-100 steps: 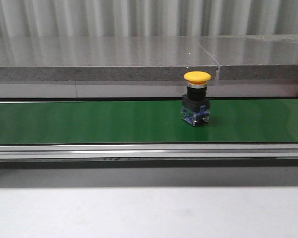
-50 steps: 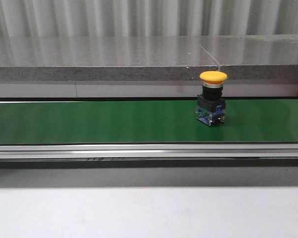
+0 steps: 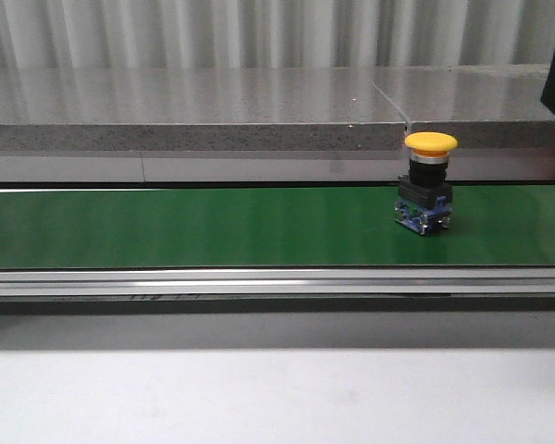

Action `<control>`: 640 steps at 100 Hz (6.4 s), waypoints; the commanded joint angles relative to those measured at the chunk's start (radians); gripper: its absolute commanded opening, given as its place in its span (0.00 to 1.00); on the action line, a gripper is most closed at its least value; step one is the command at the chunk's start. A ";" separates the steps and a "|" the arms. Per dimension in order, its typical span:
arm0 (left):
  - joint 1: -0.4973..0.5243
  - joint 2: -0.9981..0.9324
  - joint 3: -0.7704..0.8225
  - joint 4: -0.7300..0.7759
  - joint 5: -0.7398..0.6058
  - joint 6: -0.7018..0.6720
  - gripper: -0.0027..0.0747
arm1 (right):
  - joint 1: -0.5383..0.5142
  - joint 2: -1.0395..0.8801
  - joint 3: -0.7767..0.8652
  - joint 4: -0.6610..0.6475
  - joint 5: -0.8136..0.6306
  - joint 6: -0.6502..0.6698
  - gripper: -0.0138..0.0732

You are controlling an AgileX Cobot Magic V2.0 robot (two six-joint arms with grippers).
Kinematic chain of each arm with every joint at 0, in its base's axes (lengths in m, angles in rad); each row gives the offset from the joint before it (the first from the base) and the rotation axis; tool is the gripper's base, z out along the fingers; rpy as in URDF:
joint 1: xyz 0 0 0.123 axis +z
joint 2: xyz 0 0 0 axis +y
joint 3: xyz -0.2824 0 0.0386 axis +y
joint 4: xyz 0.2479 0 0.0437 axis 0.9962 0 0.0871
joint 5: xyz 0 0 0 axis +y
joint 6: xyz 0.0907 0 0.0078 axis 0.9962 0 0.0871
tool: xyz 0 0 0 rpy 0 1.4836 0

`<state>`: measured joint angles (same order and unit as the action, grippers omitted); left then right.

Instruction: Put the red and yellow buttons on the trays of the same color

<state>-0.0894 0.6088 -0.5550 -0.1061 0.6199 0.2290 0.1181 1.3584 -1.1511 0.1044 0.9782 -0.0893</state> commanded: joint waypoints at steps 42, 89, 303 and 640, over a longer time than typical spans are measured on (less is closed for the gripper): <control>-0.007 0.001 -0.027 -0.015 -0.065 -0.002 0.01 | 0.097 0.201 -0.134 0.102 -0.029 -0.217 0.83; -0.007 0.001 -0.027 -0.015 -0.065 -0.002 0.01 | 0.097 0.228 -0.134 0.102 -0.169 -0.201 0.30; -0.007 0.001 -0.027 -0.015 -0.065 -0.002 0.01 | -0.854 -0.117 0.311 -0.055 -0.425 0.207 0.28; -0.007 0.001 -0.027 -0.015 -0.065 -0.002 0.01 | -0.143 -1.054 0.873 -0.082 -0.920 0.143 0.08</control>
<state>-0.0894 0.6088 -0.5550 -0.1061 0.6199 0.2290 -0.0243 0.3370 -0.2950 0.0212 0.1554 0.0614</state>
